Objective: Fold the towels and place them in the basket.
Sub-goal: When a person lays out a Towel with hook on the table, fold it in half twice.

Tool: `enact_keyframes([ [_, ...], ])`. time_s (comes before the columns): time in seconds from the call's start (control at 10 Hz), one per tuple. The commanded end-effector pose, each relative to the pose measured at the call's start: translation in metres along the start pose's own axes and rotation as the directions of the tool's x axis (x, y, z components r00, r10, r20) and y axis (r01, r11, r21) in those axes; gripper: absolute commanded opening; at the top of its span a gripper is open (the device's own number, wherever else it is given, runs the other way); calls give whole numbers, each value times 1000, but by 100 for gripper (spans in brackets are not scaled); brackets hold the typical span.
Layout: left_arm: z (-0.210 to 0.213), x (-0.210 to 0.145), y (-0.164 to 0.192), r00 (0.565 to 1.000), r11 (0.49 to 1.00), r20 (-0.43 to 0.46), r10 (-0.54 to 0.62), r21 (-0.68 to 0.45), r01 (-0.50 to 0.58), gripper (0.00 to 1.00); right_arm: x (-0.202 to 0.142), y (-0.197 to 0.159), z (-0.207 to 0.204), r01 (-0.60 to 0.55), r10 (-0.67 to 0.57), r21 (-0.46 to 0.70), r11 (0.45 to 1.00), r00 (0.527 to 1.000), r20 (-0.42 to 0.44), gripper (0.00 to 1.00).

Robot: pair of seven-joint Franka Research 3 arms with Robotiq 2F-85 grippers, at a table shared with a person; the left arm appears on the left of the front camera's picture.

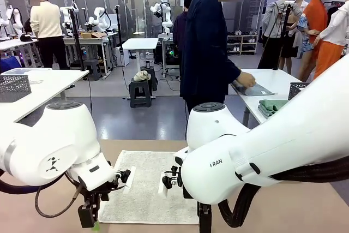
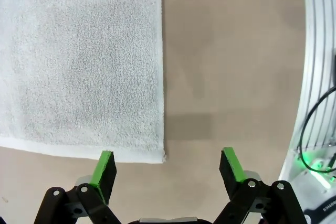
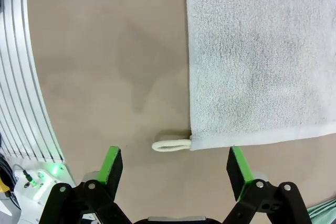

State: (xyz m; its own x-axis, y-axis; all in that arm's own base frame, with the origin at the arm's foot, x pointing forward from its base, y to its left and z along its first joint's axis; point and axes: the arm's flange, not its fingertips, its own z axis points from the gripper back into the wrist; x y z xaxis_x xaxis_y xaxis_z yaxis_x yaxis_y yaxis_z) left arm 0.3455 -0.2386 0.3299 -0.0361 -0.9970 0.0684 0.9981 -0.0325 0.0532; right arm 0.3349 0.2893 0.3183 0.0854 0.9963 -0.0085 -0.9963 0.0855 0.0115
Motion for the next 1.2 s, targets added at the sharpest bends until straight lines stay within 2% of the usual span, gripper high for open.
enact_keyframes([
  [0.0, -15, 0, 8, 1000, 1000, 6, -4, 24, 3, 100, 2, -7, -8, -45, 45, 5, 999, 999, 3, 100],
  [0.4, -25, 3, 10, 999, 999, -16, -29, 37, 29, 100, -2, -16, -24, -61, 62, -38, 997, 997, 37, 100],
  [1.1, -35, 0, 13, 999, 1000, -49, 1, -8, -1, 100, -3, -26, -32, -37, 38, -15, 999, 999, 38, 100],
])
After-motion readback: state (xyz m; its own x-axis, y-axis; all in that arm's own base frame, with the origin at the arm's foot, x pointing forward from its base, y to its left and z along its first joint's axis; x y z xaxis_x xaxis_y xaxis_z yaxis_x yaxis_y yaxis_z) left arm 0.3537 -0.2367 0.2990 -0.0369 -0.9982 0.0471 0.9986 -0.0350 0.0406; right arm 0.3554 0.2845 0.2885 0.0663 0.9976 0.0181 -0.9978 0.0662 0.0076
